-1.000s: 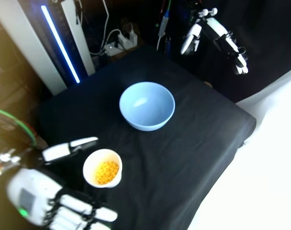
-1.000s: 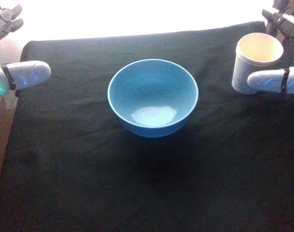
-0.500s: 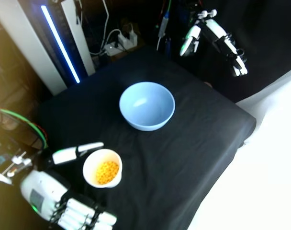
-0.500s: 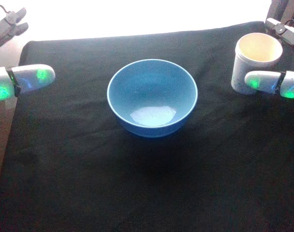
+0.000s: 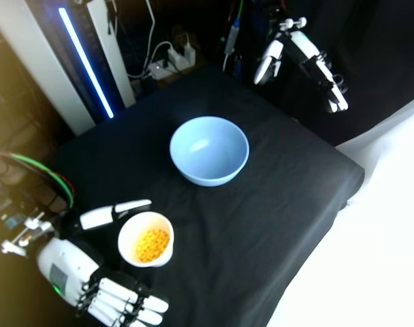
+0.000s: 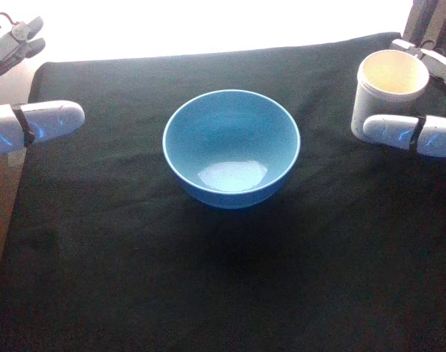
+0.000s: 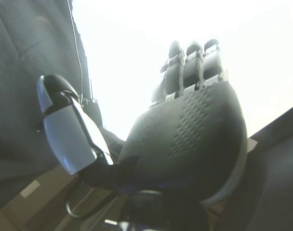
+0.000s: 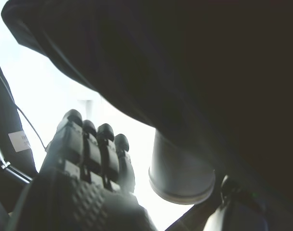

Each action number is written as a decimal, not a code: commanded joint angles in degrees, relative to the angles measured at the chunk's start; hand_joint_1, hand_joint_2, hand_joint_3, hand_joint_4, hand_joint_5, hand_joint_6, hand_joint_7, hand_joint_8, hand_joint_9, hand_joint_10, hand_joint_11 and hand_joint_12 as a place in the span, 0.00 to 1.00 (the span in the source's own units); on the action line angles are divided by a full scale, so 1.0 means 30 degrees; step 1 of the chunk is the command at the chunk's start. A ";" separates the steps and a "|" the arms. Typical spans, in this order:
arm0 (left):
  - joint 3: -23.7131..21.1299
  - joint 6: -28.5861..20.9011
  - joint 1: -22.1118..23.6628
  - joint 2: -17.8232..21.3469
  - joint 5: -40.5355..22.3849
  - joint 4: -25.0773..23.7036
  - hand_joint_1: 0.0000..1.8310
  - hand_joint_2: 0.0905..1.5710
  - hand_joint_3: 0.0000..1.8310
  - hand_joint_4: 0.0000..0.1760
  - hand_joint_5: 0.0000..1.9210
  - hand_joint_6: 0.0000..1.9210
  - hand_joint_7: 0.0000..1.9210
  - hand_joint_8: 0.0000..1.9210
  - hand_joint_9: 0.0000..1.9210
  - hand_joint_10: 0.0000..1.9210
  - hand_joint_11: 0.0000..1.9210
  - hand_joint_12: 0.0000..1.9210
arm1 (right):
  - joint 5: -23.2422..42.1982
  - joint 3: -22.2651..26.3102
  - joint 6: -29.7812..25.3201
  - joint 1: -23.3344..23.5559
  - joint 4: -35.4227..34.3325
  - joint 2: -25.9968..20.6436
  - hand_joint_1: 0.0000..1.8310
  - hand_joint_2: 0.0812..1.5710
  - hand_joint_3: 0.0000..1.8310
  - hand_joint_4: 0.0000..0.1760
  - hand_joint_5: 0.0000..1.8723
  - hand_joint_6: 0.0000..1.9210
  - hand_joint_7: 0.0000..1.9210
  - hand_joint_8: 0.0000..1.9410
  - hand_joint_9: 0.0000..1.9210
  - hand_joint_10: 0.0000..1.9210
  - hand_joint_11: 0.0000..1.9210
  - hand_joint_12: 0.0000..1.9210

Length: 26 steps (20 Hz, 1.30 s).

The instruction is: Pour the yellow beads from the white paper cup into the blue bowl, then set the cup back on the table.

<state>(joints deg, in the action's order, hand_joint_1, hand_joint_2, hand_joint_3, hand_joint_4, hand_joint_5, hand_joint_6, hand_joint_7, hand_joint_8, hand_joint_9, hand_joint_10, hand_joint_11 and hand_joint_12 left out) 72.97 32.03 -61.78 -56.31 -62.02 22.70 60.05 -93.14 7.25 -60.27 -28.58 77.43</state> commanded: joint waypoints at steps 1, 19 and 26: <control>0.0131 -0.0175 0.0131 -0.0088 -0.2356 0.0140 0.29 0.48 0.00 0.00 0.01 0.00 0.11 0.00 0.03 0.00 0.00 0.00 | 0.2383 -0.0190 -0.0276 0.0115 -0.0147 0.0031 0.39 0.34 0.00 0.17 0.15 0.00 0.13 0.00 0.05 0.01 0.01 0.01; 0.0121 -0.0326 0.0133 -0.0163 -0.2339 0.0085 0.28 0.48 0.00 0.00 0.00 0.00 0.11 0.00 0.03 0.00 0.00 0.00 | 0.2372 -0.0767 -0.0482 0.0119 -0.0270 0.0270 0.41 0.57 0.00 0.71 0.46 0.00 0.34 0.00 0.17 0.00 0.03 0.04; 0.0091 -0.0339 0.0127 -0.0176 -0.2362 0.0079 0.29 0.49 0.00 0.00 0.00 0.00 0.10 0.00 0.06 0.01 0.01 0.01 | 0.2361 -0.1185 -0.1229 0.0119 -0.0189 0.0270 0.57 0.66 0.00 0.99 0.58 0.40 0.40 0.01 0.25 0.00 0.00 0.36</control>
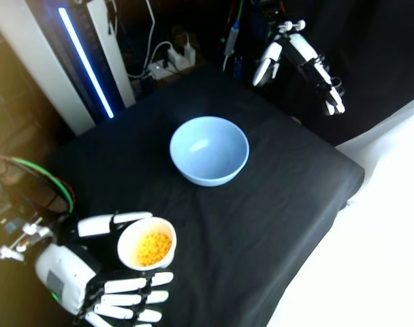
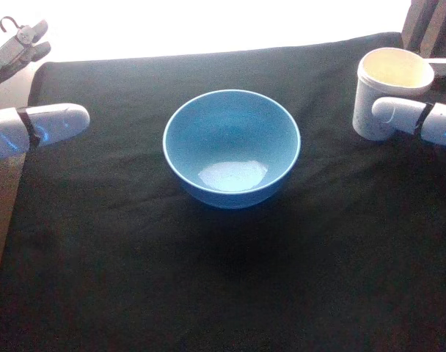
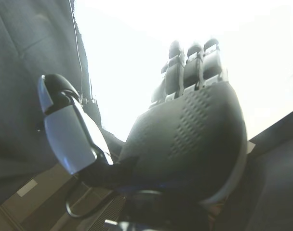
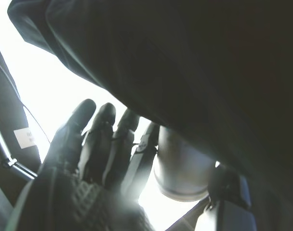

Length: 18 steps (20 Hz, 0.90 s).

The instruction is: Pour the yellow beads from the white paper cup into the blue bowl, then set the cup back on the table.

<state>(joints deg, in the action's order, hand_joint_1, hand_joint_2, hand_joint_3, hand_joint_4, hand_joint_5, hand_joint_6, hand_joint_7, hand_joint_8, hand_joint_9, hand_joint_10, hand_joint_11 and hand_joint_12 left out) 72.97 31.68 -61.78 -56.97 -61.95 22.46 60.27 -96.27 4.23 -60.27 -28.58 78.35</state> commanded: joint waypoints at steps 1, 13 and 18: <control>0.0089 -0.0222 0.0125 0.0040 -0.2391 0.0159 0.29 0.49 0.00 0.00 0.00 0.00 0.11 0.00 0.06 0.01 0.01 0.01 | 0.2301 -0.0195 -0.0441 0.0119 -0.0019 -0.0036 0.57 0.66 0.00 1.00 0.57 0.42 0.37 0.00 0.23 0.00 0.00 0.34; 0.0175 -0.0496 0.0098 -0.0046 -0.2504 0.0167 0.29 0.48 0.00 0.09 0.00 0.00 0.11 0.00 0.03 0.00 0.00 0.00 | 0.3218 0.0808 -0.0587 0.0612 0.2475 -0.1176 0.60 0.64 0.00 0.58 0.63 0.34 0.38 0.00 0.27 0.01 0.02 0.52; 0.0192 -0.0499 0.0102 -0.0051 -0.2462 0.0153 0.29 0.49 0.00 0.00 0.01 0.00 0.08 0.00 0.01 0.00 0.00 0.00 | 0.3063 0.1079 -0.0579 0.1458 0.4553 -0.2065 0.62 0.64 0.00 0.00 0.63 0.32 0.41 0.00 0.24 0.00 0.00 0.42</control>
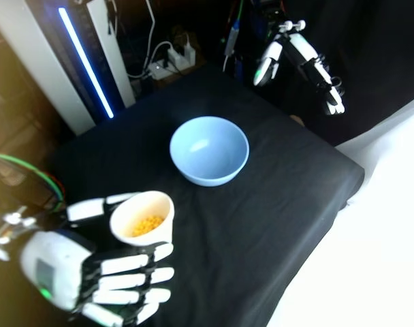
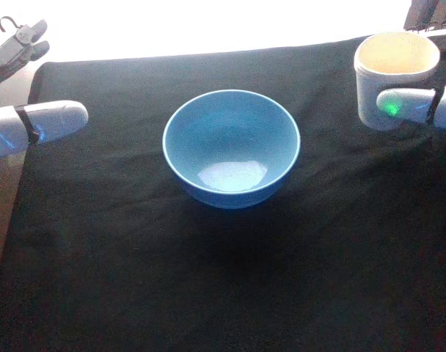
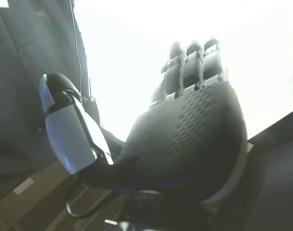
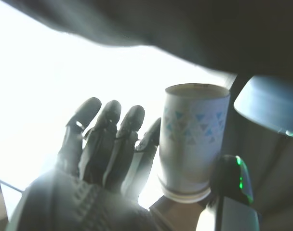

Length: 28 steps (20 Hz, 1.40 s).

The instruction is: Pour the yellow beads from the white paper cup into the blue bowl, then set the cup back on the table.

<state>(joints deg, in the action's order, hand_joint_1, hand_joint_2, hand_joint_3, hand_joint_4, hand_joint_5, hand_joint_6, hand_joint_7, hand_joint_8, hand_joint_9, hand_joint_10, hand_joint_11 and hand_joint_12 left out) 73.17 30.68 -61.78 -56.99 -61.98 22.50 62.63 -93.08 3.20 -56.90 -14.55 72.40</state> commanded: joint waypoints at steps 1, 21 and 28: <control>0.0126 -0.0164 0.0102 -0.0044 -0.2455 0.0139 0.29 0.49 0.00 0.00 0.01 0.00 0.08 0.00 0.01 0.00 0.00 0.00 | 0.2185 0.0014 -0.0237 0.0471 0.0095 -0.0110 0.62 0.64 0.00 0.00 0.63 0.32 0.41 0.00 0.24 0.00 0.00 0.42; 0.0344 -0.0166 0.0106 -0.0309 -0.2065 -0.0205 0.31 0.47 0.00 0.46 0.03 0.00 0.14 0.00 0.03 0.00 0.00 0.00 | -0.1691 -0.0712 -0.0130 0.5796 0.7775 -0.0142 0.68 0.65 0.00 0.00 0.63 0.39 0.56 0.28 0.49 0.02 0.18 0.51; 0.0352 -0.0176 0.0115 -0.0308 -0.2056 -0.0220 0.29 0.48 0.00 0.30 0.03 0.00 0.14 0.00 0.04 0.00 0.02 0.01 | -0.3367 -0.0695 -0.0132 0.8013 1.1100 -0.0138 0.70 0.66 0.00 0.00 0.68 0.08 0.56 0.56 0.49 0.68 0.37 0.87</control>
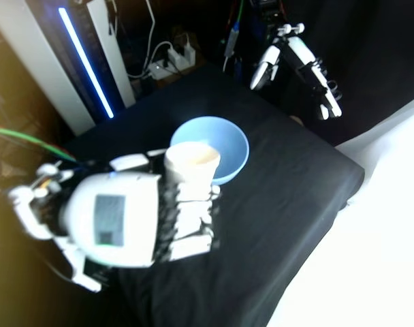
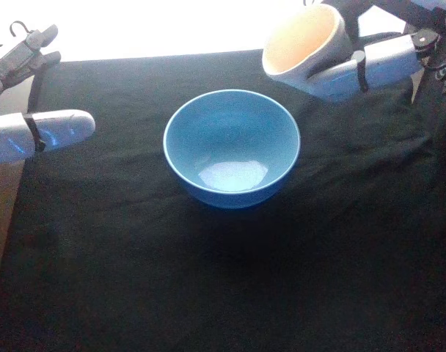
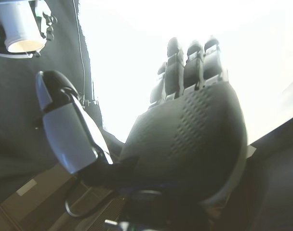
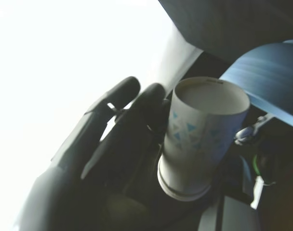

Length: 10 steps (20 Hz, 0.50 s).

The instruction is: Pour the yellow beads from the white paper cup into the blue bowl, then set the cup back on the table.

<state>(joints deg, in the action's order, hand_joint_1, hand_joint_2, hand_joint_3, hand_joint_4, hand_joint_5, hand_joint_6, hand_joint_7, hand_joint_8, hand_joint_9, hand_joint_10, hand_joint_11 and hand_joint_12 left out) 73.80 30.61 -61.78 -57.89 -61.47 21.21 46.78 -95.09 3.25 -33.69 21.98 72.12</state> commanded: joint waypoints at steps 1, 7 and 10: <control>0.0144 -0.0158 0.0119 -0.0009 -0.2204 0.0191 0.30 0.47 0.00 0.37 0.03 0.00 0.14 0.00 0.04 0.00 0.01 0.00 | 0.1785 -0.0021 -0.0148 0.0398 -0.0792 -0.0040 0.71 0.64 0.00 0.00 0.69 0.10 0.60 0.48 0.51 0.55 0.37 0.78; 0.0150 -0.0173 0.0171 -0.0001 -0.2185 0.0164 0.29 0.46 0.00 0.38 0.03 0.00 0.14 0.00 0.04 0.00 0.00 0.00 | 0.1277 0.0128 -0.0152 0.1120 0.0554 0.0039 0.70 0.64 0.02 0.00 0.63 0.28 0.57 0.47 0.49 0.94 0.45 1.00; 0.0150 -0.0175 0.0207 0.0001 -0.2172 0.0150 0.28 0.46 0.00 0.43 0.02 0.00 0.14 0.00 0.04 0.00 0.00 0.00 | 0.1200 0.0311 -0.0156 0.1529 0.1164 0.0044 0.66 0.63 0.00 0.00 0.65 0.29 0.52 0.71 0.43 0.95 0.36 1.00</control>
<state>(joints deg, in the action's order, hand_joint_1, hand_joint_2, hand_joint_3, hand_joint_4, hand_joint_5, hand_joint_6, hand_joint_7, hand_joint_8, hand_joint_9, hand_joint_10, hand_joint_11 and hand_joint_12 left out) 73.80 30.59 -61.76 -57.89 -61.45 21.15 44.71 -94.15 3.18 -29.93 28.56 72.18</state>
